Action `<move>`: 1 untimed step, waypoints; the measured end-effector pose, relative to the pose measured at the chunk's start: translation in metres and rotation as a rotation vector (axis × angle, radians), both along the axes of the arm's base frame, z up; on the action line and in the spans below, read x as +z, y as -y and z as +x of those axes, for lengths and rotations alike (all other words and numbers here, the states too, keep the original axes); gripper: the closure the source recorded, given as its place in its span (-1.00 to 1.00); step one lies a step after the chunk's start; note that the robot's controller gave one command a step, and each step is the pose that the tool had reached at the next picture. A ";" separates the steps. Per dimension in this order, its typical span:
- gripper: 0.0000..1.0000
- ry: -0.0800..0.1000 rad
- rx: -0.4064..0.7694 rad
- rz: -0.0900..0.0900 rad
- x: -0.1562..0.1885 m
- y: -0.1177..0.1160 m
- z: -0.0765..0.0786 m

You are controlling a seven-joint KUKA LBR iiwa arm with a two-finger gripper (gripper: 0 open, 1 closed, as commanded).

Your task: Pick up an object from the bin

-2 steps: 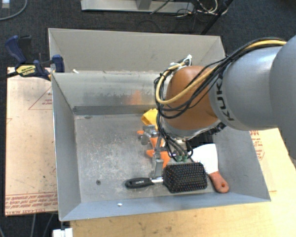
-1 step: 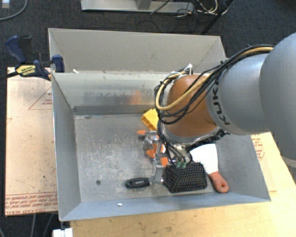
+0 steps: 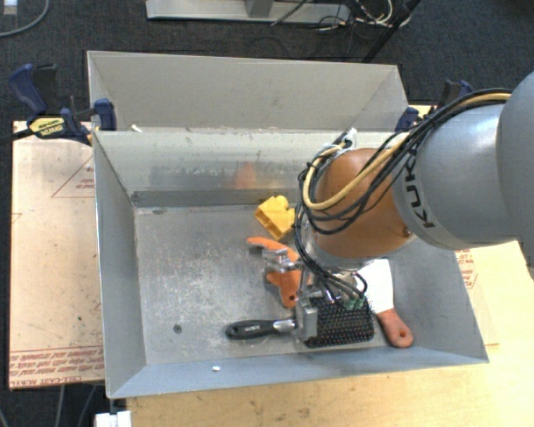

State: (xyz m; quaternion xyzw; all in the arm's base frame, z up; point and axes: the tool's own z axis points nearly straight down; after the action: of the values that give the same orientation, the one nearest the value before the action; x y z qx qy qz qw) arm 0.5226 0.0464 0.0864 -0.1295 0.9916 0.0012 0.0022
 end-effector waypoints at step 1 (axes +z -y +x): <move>-1.00 -0.008 0.018 0.001 -0.008 0.023 0.027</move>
Offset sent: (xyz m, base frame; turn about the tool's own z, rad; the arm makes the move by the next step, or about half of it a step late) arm -0.0104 -0.0256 -0.0164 -0.1857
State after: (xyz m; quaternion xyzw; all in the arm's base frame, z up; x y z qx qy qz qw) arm 0.5496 0.0233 0.0786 -0.1383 0.9904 0.0024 -0.0015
